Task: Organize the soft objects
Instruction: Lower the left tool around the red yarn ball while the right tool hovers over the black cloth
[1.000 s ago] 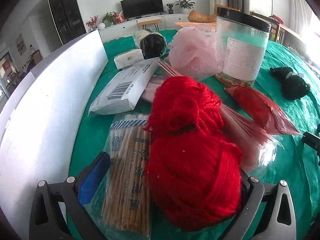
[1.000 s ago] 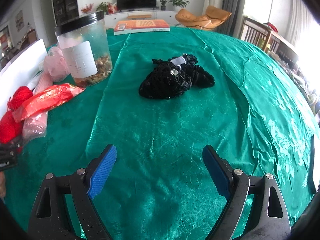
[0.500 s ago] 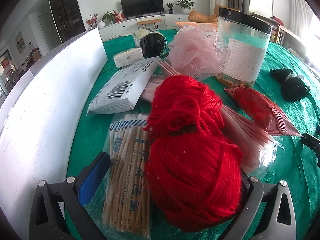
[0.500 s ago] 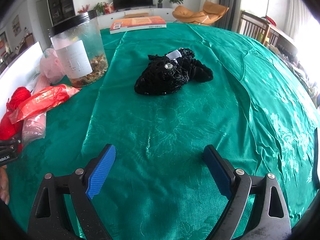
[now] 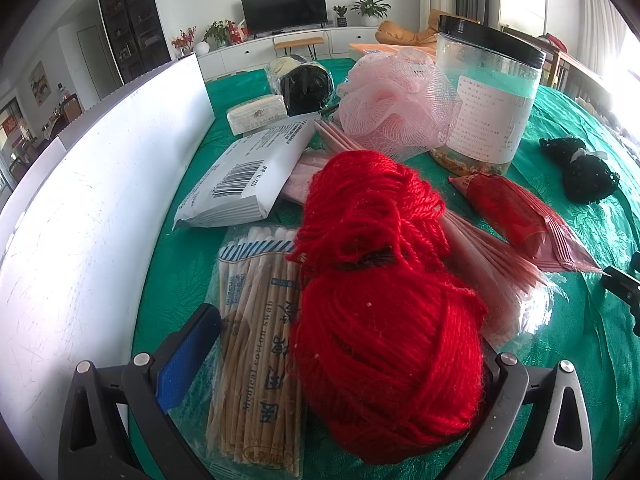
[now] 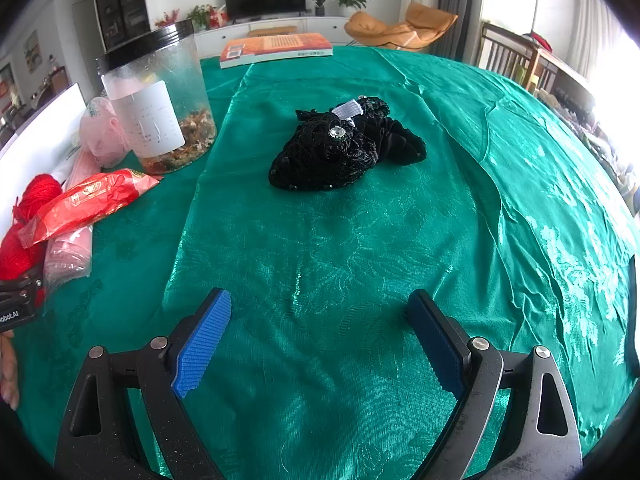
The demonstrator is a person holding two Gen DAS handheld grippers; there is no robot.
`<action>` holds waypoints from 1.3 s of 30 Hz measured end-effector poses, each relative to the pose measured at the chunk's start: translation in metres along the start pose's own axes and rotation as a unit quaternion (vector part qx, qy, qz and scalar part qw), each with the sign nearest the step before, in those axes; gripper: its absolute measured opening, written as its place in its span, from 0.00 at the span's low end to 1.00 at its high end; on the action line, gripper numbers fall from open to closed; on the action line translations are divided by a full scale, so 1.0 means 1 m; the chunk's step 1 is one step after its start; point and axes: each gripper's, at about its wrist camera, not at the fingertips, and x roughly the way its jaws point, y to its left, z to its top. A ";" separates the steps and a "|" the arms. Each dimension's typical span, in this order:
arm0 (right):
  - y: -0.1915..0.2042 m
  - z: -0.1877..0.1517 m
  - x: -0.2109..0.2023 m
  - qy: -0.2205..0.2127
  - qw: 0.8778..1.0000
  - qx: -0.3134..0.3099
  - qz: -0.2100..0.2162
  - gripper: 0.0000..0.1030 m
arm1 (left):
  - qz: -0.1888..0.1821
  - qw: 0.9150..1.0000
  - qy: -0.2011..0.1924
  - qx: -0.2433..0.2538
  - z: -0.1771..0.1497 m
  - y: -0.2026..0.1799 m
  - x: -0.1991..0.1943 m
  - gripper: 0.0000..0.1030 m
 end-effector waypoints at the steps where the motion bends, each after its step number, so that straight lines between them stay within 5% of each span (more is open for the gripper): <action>1: 0.000 0.000 0.000 0.000 1.000 0.000 0.000 0.89 | 0.000 1.000 0.000 0.000 0.000 0.000 0.000 1.00; 39: 0.000 0.000 0.000 -0.001 1.000 0.001 -0.001 0.89 | -0.002 1.000 0.000 -0.002 0.000 0.001 0.001 1.00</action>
